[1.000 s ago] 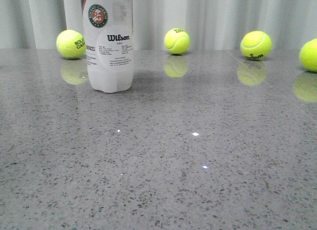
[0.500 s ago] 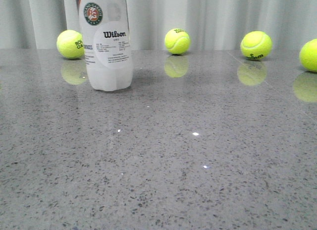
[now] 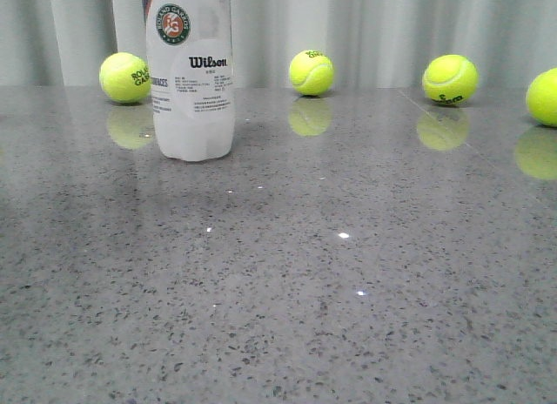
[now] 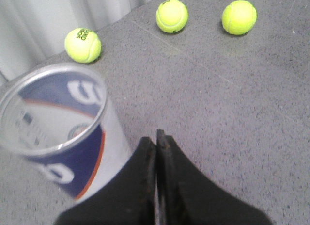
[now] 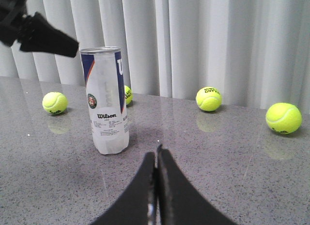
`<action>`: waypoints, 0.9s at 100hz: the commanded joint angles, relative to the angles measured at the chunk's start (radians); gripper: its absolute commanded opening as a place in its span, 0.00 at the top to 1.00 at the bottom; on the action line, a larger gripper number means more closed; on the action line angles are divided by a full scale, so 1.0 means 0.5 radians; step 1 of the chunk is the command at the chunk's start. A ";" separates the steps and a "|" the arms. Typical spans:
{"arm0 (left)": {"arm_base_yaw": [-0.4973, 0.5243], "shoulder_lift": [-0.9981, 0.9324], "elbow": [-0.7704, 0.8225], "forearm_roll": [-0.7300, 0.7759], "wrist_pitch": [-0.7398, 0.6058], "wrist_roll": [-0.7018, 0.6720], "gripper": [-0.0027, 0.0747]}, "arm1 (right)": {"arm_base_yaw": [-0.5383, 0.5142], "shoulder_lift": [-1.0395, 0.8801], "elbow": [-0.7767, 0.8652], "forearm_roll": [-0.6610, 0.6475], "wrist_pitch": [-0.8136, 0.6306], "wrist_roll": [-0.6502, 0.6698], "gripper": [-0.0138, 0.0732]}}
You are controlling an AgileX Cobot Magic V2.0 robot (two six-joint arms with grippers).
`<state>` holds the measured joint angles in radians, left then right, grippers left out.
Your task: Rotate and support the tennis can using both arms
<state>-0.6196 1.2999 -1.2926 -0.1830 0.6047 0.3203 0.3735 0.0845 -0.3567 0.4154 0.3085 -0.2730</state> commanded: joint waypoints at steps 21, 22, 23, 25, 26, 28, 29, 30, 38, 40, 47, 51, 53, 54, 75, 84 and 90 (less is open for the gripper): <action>-0.006 -0.453 0.596 -0.045 -0.446 -0.022 0.99 | -0.009 0.024 -0.048 0.023 -0.141 -0.007 0.91; -0.006 -0.462 0.609 -0.045 -0.450 -0.022 0.99 | -0.009 0.024 -0.048 0.023 -0.141 -0.007 0.91; -0.006 -0.480 0.622 -0.045 -0.450 -0.022 0.99 | -0.009 0.024 -0.048 0.023 -0.141 -0.007 0.91; -0.006 -0.507 0.659 -0.045 -0.450 -0.022 0.99 | -0.009 0.024 -0.048 0.023 -0.141 -0.007 0.91; -0.006 -0.516 0.683 -0.045 -0.450 -0.022 0.99 | -0.009 0.024 -0.048 0.023 -0.141 -0.007 0.91; -0.006 -0.543 0.716 -0.045 -0.450 -0.022 0.99 | -0.009 0.024 -0.048 0.023 -0.141 -0.007 0.91; -0.006 -0.552 0.725 -0.045 -0.445 -0.022 0.99 | -0.009 0.024 -0.048 0.023 -0.141 -0.007 0.91; -0.006 -0.569 0.735 -0.045 -0.445 -0.022 0.99 | -0.009 0.024 -0.048 0.023 -0.141 -0.007 0.91; 0.034 -0.654 0.842 -0.021 -0.462 -0.022 0.99 | -0.009 0.024 -0.048 0.023 -0.141 -0.007 0.91; 0.062 -0.677 0.866 -0.021 -0.476 -0.022 0.99 | -0.009 0.024 -0.048 0.023 -0.141 -0.007 0.91; 0.166 -0.754 0.947 -0.032 -0.552 -0.022 0.99 | -0.009 0.024 -0.048 0.023 -0.141 -0.007 0.91; 0.212 -0.798 0.992 -0.032 -0.616 -0.022 0.99 | -0.009 0.024 -0.048 0.023 -0.141 -0.007 0.91; 0.239 -0.823 1.021 -0.032 -0.653 -0.022 0.99 | -0.009 0.024 -0.048 0.023 -0.141 -0.007 0.91; 0.257 -0.831 1.042 -0.032 -0.665 -0.022 0.99 | -0.009 0.024 -0.048 0.023 -0.141 -0.007 0.91; 0.480 -1.128 1.431 -0.032 -1.074 -0.022 0.99 | -0.009 0.024 -0.048 0.023 -0.141 -0.007 0.91; 0.533 -1.275 1.620 -0.032 -1.241 -0.022 0.99 | -0.009 0.024 -0.048 0.023 -0.141 -0.007 0.91; 0.548 -1.378 1.732 -0.032 -1.342 -0.022 0.99 | -0.009 0.024 -0.048 0.023 -0.141 -0.007 0.91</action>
<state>-0.3627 0.6790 -0.4741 -0.1850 0.0946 0.3178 0.3735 0.0845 -0.3567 0.4154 0.3085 -0.2730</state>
